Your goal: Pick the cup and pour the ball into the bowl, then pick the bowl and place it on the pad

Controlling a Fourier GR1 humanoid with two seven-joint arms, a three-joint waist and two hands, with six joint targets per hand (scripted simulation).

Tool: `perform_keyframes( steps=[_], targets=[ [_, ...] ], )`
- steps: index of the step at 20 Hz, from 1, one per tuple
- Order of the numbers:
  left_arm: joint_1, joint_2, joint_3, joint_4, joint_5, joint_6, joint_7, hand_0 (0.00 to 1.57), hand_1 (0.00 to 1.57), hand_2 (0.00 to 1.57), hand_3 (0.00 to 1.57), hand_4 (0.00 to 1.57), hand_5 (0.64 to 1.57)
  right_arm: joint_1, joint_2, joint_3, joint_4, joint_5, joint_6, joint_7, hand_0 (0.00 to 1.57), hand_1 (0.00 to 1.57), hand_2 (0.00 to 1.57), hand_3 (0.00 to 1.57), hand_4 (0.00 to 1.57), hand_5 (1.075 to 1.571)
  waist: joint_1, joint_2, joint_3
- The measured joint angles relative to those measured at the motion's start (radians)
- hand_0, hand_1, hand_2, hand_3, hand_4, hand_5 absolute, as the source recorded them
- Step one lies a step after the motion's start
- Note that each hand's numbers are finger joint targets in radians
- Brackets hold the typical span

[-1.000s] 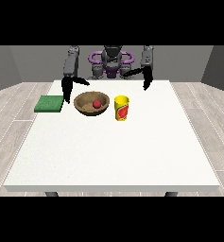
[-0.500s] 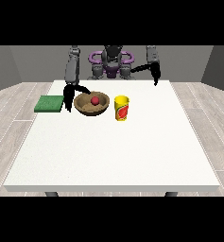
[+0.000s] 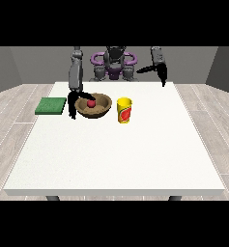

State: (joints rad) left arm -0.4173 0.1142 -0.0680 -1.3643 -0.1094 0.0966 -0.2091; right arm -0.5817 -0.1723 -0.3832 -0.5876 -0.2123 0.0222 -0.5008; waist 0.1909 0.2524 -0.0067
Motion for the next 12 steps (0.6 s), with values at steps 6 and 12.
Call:
perform_keyframes(
  steps=[6,12],
  targets=[
    [-0.036,0.001,-0.007,-0.038,0.011,-0.022,0.006,0.0,0.0,0.0,0.0,0.6,1.544,0.039,-0.062,0.023,0.0,0.094,-0.196,-0.011,1.57,1.57,1.57,1.51,0.94,1.549,0.054,0.024,-0.0318],
    [-0.039,-0.001,-0.015,-0.02,0.03,-0.059,0.025,0.0,0.0,0.0,0.0,0.93,1.436,0.051,-0.107,0.094,0.015,0.226,-0.406,0.12,1.57,1.57,1.57,1.18,0.89,1.567,0.103,-0.023,-0.0294]
  ],
)
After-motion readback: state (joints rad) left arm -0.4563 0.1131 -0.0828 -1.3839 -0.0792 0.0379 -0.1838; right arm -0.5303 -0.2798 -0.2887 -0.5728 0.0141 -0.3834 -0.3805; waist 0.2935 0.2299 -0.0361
